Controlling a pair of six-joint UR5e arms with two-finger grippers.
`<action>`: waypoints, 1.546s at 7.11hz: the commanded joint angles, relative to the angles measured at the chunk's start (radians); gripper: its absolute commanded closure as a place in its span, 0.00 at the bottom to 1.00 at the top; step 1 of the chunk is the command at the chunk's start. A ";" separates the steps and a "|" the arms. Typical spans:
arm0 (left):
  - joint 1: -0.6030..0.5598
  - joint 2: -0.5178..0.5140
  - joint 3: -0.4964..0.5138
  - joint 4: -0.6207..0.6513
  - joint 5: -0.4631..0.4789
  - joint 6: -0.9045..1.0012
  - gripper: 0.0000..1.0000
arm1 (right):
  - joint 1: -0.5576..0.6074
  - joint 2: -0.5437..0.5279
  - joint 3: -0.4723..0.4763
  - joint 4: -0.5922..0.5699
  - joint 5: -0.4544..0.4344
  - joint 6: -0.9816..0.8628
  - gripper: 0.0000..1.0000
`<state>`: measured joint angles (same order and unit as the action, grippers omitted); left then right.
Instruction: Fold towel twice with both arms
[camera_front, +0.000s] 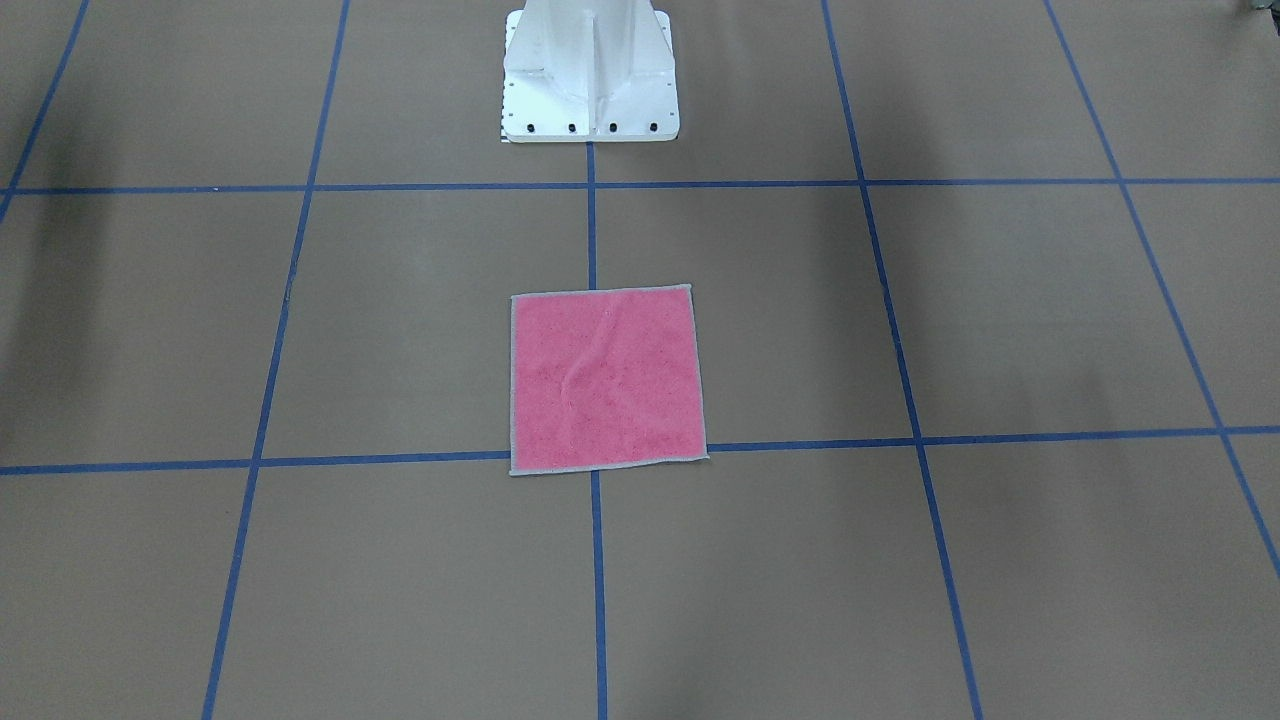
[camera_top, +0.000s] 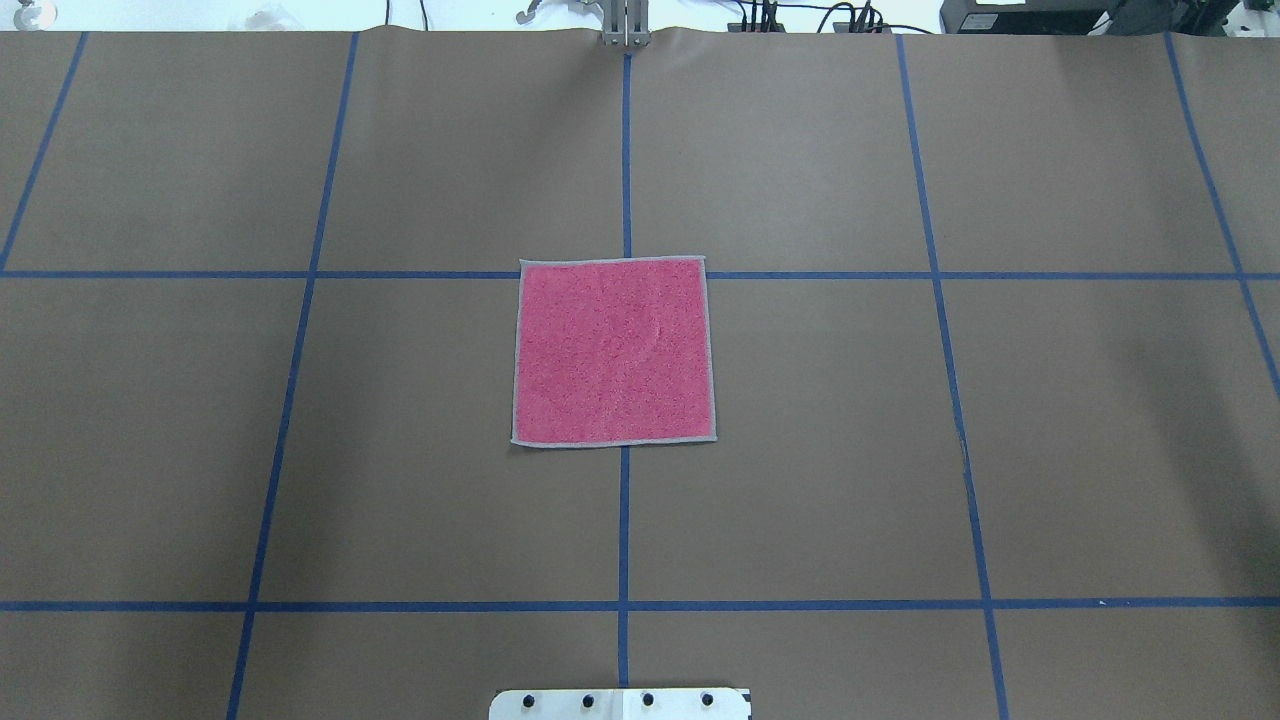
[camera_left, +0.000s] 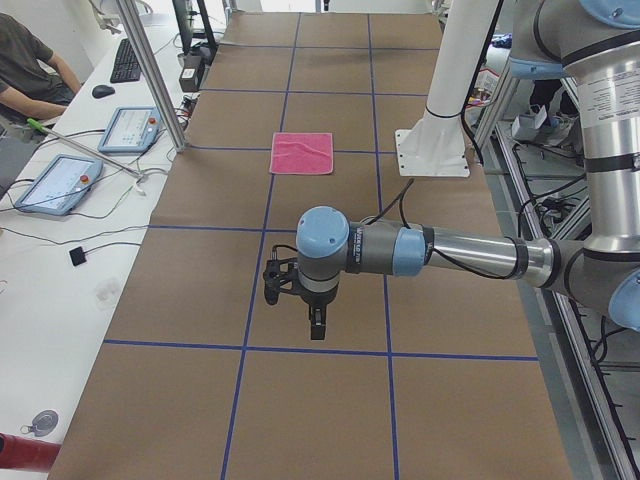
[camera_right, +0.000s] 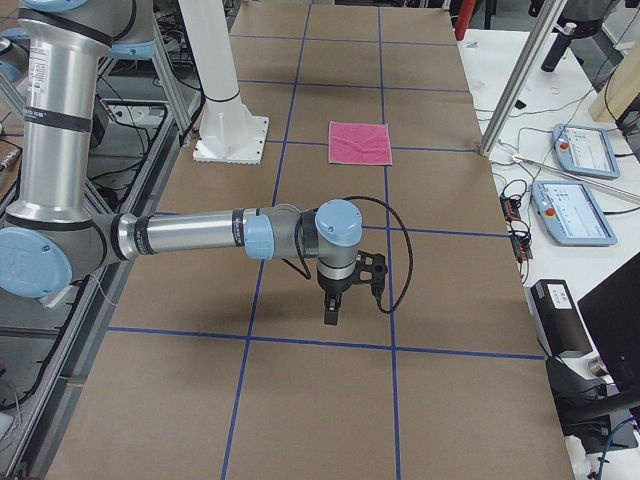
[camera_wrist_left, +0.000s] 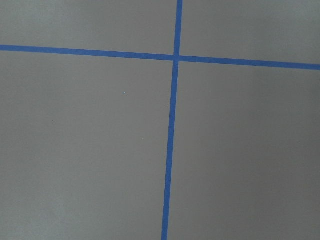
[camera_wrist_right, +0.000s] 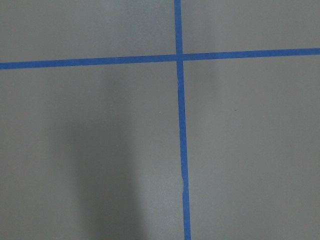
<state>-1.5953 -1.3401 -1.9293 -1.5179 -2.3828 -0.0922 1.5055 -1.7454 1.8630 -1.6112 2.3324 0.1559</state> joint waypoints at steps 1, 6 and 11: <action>0.000 -0.001 -0.003 -0.001 -0.009 0.003 0.00 | -0.001 0.000 -0.001 0.040 0.041 0.001 0.00; 0.001 -0.002 -0.002 -0.030 -0.007 0.005 0.00 | -0.121 -0.003 0.008 0.246 0.156 0.258 0.00; 0.009 -0.017 0.000 -0.057 -0.009 0.000 0.00 | -0.421 0.082 0.033 0.600 0.030 0.848 0.00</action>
<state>-1.5886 -1.3514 -1.9305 -1.5743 -2.3914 -0.0918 1.1469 -1.7044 1.8867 -1.0318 2.3873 0.9041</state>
